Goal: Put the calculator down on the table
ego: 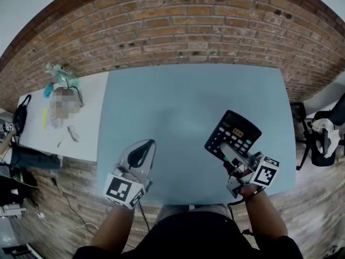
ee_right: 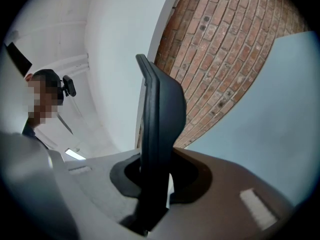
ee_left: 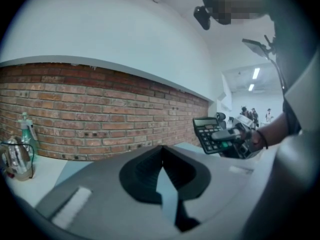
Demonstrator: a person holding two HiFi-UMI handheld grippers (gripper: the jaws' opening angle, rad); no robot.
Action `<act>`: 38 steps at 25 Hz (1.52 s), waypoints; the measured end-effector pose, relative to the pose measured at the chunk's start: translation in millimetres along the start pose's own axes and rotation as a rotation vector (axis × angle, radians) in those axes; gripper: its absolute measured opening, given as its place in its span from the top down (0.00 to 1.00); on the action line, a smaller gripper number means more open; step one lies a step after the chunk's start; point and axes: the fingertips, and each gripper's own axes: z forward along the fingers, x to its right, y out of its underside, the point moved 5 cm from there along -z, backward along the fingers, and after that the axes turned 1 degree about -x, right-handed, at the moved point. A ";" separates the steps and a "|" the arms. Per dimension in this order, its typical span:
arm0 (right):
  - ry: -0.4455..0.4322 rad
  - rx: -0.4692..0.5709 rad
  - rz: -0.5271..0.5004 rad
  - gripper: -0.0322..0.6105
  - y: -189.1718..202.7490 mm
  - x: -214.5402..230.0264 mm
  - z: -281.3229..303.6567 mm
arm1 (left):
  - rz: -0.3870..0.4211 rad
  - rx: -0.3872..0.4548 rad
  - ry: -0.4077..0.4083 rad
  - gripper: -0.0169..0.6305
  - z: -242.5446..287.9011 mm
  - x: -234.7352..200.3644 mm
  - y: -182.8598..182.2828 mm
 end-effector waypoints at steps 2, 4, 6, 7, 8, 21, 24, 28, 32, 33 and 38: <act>0.001 -0.007 0.004 0.84 0.1 3.5 2.2 | -0.006 -0.006 -0.003 0.97 2.2 -1.2 2.0; 0.003 -0.011 0.011 0.84 1.7 6.7 3.7 | -0.010 -0.008 -0.005 0.97 4.2 -1.9 3.1; 0.006 -0.012 0.020 0.84 3.7 9.5 4.6 | -0.011 -0.011 -0.003 0.97 6.0 -1.6 4.3; 0.008 -0.012 0.024 0.84 4.8 10.8 5.1 | -0.011 -0.014 -0.001 0.97 6.5 -1.4 5.4; 0.009 -0.013 0.028 0.84 6.0 12.1 5.6 | -0.011 -0.018 0.000 0.97 6.9 -1.4 6.8; 0.041 -0.031 0.079 0.84 20.0 35.2 9.0 | -0.028 -0.067 0.015 0.97 17.2 -1.8 23.2; 0.043 -0.033 0.093 0.84 22.4 39.6 11.4 | -0.044 -0.072 0.013 0.97 17.5 -3.4 25.1; 0.044 -0.035 0.098 0.84 23.2 43.1 16.1 | -0.047 -0.083 0.020 0.97 19.1 -4.6 28.2; 0.053 -0.045 0.097 0.84 26.5 49.8 19.6 | -0.052 -0.095 0.029 0.97 21.7 -4.0 34.1; 0.057 -0.050 0.098 0.84 28.3 51.6 20.2 | -0.053 -0.100 0.031 0.97 22.2 -3.5 35.9; 0.068 -0.061 0.116 0.84 34.9 59.8 22.0 | -0.059 -0.116 0.038 0.97 27.0 -4.8 40.7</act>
